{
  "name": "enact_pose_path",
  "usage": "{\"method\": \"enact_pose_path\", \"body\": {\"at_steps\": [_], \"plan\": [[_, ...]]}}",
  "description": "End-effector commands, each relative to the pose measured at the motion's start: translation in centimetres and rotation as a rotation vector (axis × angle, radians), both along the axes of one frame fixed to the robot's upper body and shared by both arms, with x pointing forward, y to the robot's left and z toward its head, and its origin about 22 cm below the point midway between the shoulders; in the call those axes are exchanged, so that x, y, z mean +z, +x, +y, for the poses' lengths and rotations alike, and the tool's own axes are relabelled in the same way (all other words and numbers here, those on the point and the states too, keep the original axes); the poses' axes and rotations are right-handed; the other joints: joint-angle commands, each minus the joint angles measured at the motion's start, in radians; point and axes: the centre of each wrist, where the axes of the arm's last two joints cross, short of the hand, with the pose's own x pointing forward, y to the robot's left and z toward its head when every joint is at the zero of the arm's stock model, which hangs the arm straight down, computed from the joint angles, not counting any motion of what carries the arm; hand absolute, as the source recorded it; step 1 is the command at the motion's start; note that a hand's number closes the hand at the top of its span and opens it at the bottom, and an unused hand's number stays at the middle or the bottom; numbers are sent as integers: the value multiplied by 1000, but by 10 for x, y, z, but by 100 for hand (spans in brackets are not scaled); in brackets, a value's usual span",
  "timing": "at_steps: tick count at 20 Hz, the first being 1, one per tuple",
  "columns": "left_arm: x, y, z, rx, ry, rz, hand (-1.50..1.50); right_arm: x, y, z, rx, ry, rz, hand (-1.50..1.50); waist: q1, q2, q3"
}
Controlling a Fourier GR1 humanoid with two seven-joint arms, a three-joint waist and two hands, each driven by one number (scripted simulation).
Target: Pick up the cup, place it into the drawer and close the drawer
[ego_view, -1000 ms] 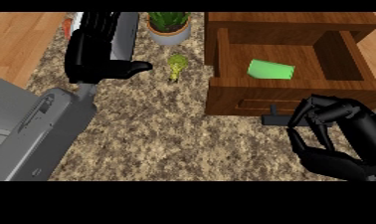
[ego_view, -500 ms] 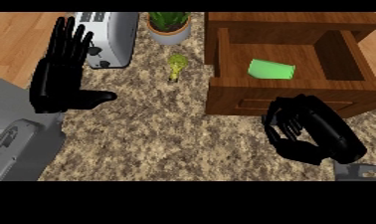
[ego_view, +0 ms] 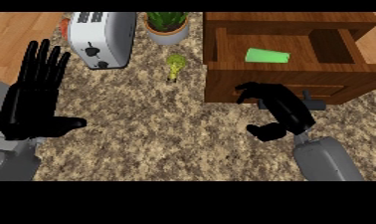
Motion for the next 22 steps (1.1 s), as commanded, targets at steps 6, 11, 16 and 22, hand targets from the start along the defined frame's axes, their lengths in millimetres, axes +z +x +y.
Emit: {"method": "enact_pose_path", "body": {"at_steps": [6,11,16,22], "plan": [[-12,3,28,21,-10,-21,-150,-36,53,22,-5,-71,66,-150,-10,2,0],[-15,-14,30,0,-6,-13,-150,-50,80,-9,-29,-40,96,-150,-1,3,1],[-4,-5,43,-29,-27,-30,-150,-41,107,-10,-24,-2,123,-150,19,11,1],[-1,2,35,-26,-24,-24,-150,-25,122,-26,-34,-30,142,-150,34,19,2]]}}
